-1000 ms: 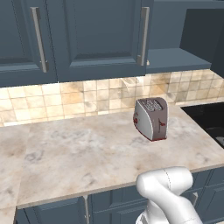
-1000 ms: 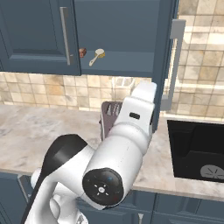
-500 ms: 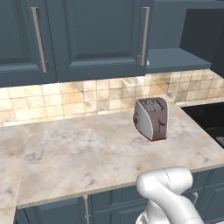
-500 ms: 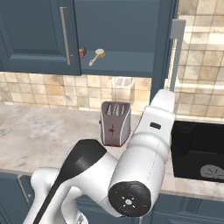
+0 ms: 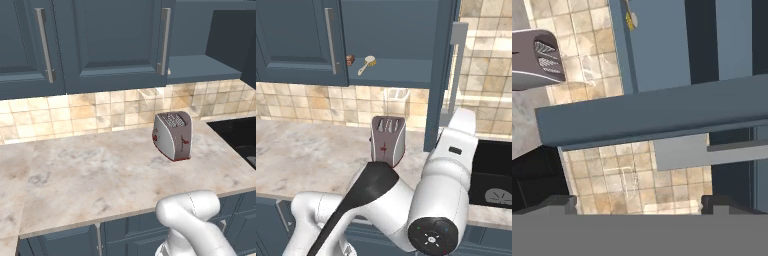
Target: Pick up the dish brush and bar soap from the sink, and place them back in the cabinet, and close the cabinet doors.
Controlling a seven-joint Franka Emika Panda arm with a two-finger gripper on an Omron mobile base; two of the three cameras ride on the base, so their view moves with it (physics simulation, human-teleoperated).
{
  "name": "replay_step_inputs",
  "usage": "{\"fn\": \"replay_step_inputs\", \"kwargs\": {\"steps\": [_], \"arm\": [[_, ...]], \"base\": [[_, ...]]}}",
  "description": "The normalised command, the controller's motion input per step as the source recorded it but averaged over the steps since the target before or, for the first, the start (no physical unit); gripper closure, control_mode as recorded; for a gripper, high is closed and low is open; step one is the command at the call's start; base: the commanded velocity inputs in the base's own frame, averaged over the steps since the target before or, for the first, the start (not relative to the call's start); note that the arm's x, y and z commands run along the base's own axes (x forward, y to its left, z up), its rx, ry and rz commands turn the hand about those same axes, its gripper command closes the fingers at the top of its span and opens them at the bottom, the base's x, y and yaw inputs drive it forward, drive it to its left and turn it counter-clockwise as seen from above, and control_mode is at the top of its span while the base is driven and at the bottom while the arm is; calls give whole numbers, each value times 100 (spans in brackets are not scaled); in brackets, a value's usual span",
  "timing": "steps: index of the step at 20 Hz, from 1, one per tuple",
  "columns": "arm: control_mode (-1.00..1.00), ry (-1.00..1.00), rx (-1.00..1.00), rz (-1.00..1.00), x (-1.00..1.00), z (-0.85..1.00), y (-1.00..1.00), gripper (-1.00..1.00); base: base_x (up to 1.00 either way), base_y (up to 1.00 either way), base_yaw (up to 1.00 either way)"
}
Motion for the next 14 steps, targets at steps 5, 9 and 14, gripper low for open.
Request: {"fn": "replay_step_inputs", "kwargs": {"steps": [5,9,14], "arm": [[-100,0,0,10,6,-7,-26,-100],[-100,0,0,18,13,-10,-18,-100],[-100,0,0,21,10,-2,-11,-100]], "base": [[0,0,0],[0,0,0],[0,0,0]]}}
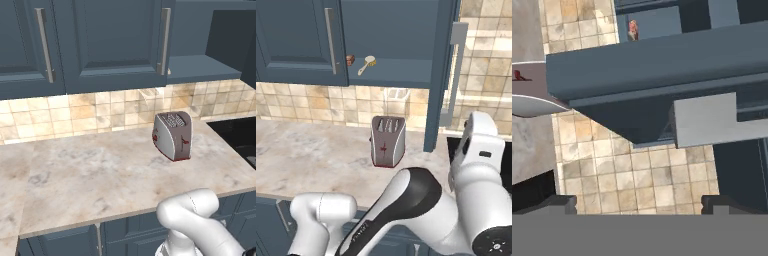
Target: Pick up the dish brush and bar soap from the sink, and place them back in the cabinet, and close the cabinet doors.
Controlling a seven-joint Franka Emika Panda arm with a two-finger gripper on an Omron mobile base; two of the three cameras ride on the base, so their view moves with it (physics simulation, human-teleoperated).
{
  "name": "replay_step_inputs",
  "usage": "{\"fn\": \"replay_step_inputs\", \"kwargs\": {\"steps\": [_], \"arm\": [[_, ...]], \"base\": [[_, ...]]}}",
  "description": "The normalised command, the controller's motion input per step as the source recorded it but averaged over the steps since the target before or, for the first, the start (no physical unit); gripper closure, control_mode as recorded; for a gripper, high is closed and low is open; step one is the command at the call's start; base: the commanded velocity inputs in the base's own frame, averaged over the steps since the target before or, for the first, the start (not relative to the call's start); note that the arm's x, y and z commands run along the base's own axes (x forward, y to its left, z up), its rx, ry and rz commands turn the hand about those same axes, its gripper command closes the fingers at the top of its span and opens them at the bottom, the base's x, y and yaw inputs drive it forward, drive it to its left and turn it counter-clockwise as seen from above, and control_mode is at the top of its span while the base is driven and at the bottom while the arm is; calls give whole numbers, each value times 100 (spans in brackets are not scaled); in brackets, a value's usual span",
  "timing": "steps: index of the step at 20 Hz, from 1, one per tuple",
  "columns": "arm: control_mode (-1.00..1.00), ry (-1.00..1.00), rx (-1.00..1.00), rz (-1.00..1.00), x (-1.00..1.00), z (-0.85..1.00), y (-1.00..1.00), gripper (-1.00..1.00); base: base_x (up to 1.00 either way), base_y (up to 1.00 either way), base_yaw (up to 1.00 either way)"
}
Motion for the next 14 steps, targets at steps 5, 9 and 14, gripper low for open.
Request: {"fn": "replay_step_inputs", "kwargs": {"steps": [5,9,14], "arm": [[-100,0,0,12,6,0,-14,-100],[-100,0,0,9,13,0,-11,-100],[-100,0,0,7,22,0,0,-100]], "base": [[0,0,0],[0,0,0],[0,0,0]]}}
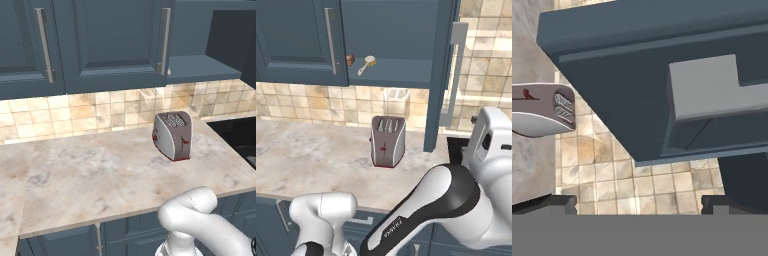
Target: Pick up the dish brush and bar soap from the sink, and place them back in the cabinet, and close the cabinet doors.
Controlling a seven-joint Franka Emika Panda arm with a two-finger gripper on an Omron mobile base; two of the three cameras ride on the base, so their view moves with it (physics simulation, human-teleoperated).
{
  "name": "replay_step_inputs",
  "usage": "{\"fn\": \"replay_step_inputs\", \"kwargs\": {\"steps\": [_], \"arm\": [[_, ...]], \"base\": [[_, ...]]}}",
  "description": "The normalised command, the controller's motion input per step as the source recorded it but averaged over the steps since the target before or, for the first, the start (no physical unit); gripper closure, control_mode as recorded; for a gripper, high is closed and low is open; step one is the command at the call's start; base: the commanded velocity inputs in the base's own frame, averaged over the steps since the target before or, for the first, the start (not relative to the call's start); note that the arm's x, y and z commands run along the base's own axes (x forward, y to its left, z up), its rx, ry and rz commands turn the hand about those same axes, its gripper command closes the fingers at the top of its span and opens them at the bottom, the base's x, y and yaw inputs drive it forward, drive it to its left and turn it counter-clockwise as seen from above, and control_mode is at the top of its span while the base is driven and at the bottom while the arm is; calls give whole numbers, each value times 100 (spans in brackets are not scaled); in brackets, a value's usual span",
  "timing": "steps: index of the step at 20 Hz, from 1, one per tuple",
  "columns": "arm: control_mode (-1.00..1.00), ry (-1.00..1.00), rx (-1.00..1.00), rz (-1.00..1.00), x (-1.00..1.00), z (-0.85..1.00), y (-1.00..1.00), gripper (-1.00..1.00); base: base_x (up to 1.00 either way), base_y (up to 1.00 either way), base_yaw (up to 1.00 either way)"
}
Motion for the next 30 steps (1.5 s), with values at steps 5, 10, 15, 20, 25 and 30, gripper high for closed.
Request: {"fn": "replay_step_inputs", "kwargs": {"steps": [5,10,15,20,25,30], "arm": [[-100,0,0,5,32,0,0,-100],[-100,0,1,4,28,0,0,-100],[-100,0,2,3,19,0,-2,-100],[-100,0,1,5,9,0,-3,-100],[-100,0,0,5,7,0,-2,-100],[-100,0,0,6,0,4,0,-100]], "base": [[0,0,0],[0,0,0],[0,0,0],[0,0,0],[0,0,0],[0,0,0]]}}
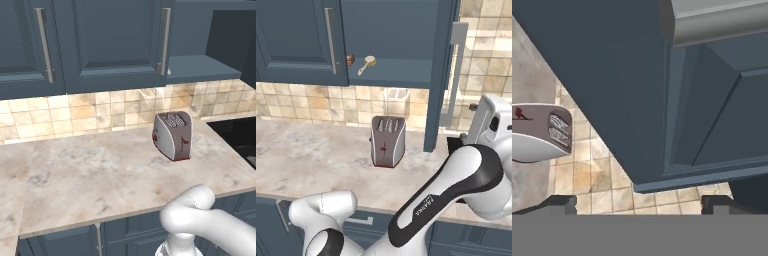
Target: Pick up the dish brush and bar soap from the sink, and place them back in the cabinet, and close the cabinet doors.
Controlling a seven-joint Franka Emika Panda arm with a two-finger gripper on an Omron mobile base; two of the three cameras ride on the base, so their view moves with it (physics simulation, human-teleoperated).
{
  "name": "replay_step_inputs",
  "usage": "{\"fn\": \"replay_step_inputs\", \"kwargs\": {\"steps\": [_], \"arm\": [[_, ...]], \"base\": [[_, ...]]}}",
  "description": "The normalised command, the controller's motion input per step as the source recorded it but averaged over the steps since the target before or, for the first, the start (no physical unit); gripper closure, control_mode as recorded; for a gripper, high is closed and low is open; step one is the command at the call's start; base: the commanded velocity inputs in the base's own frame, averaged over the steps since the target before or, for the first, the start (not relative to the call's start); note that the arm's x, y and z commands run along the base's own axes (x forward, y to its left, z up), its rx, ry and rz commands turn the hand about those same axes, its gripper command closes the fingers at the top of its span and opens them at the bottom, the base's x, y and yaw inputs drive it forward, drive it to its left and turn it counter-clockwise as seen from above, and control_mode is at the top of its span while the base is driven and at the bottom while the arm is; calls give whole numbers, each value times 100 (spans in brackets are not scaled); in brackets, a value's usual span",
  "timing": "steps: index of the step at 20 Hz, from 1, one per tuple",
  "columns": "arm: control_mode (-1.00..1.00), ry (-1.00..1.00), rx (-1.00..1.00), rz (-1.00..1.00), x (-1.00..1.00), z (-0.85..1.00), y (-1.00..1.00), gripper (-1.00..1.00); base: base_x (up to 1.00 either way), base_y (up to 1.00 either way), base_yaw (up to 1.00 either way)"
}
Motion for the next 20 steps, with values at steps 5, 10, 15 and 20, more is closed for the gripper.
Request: {"fn": "replay_step_inputs", "kwargs": {"steps": [5,10,15,20], "arm": [[-100,0,0,5,0,17,0,-100],[-100,0,1,5,0,13,0,-100],[-100,0,0,4,-4,0,1,-100],[-100,0,0,5,-14,0,14,-100]], "base": [[0,0,0],[0,0,0],[0,0,0],[0,0,0]]}}
